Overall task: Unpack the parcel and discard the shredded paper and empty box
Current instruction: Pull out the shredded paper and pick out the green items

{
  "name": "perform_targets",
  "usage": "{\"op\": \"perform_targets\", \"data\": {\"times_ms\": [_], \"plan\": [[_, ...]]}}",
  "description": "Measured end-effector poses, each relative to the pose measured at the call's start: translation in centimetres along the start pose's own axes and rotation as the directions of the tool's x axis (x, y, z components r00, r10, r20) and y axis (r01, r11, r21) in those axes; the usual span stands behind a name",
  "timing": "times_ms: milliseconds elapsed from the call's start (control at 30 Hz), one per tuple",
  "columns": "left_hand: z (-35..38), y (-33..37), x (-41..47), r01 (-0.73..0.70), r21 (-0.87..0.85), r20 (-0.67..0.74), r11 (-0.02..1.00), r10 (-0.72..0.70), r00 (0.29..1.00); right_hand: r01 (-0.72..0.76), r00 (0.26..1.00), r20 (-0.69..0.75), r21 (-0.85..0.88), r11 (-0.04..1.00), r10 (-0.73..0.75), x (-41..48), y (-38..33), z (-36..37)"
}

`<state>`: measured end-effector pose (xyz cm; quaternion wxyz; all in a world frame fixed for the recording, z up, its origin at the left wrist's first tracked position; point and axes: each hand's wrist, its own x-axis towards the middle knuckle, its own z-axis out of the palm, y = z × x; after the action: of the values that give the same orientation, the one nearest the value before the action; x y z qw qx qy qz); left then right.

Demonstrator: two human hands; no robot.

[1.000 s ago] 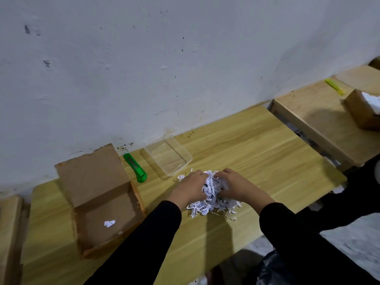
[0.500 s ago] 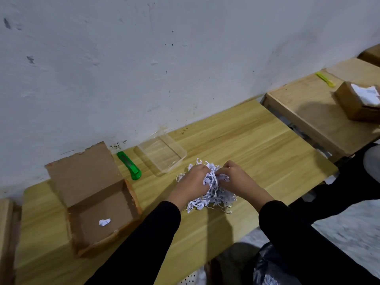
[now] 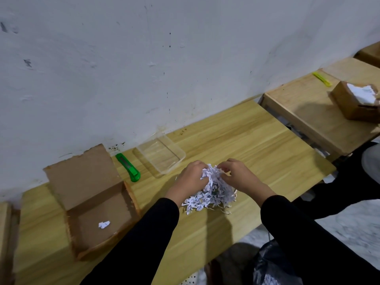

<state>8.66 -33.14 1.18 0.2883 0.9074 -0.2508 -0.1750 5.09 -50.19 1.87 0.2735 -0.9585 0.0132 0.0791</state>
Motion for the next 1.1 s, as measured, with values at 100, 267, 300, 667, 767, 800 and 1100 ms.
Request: {"op": "perform_targets", "data": {"times_ms": [100, 267, 300, 667, 767, 800, 1100], "plan": [[-1.1, 0.3, -0.1, -0.009, -0.037, -0.049, 0.999, 0.007, 0.999, 0.019, 1.000, -0.014, -0.015, 1.000, -0.019, 0.4, -0.9, -0.9], [-3.2, 0.7, -0.8, -0.005, -0.190, -0.174, 0.982, -0.029, 0.984, 0.069, 0.997, -0.042, -0.033, 0.997, -0.070, 1.2, -3.0, -2.0], [-3.8, 0.7, -1.1, -0.009, -0.214, -0.200, 0.977, -0.034, 0.979, 0.080, 0.995, -0.048, -0.030, 0.996, -0.082, 1.4, -3.6, -2.0], [-9.7, -7.6, -11.5, 0.158, -0.439, -0.465, 0.885, -0.374, 0.803, 0.333, 0.941, 0.050, 0.048, 0.942, -0.336, 4.3, -15.3, 3.9], [-9.6, -11.0, -15.6, 0.213, -0.515, -0.494, 0.830, -0.491, 0.717, 0.412, 0.901, 0.112, 0.087, 0.907, -0.419, 4.2, -18.9, 7.2], [-9.4, -11.9, -16.7, 0.228, -0.536, -0.498, 0.813, -0.522, 0.692, 0.438, 0.885, 0.132, 0.093, 0.894, -0.447, 4.1, -19.9, 8.3], [-4.4, -17.4, -23.9, 0.243, -0.628, -0.515, 0.740, -0.629, 0.583, 0.553, 0.737, 0.381, 0.135, 0.822, -0.558, 2.4, -24.5, 18.1]]}}
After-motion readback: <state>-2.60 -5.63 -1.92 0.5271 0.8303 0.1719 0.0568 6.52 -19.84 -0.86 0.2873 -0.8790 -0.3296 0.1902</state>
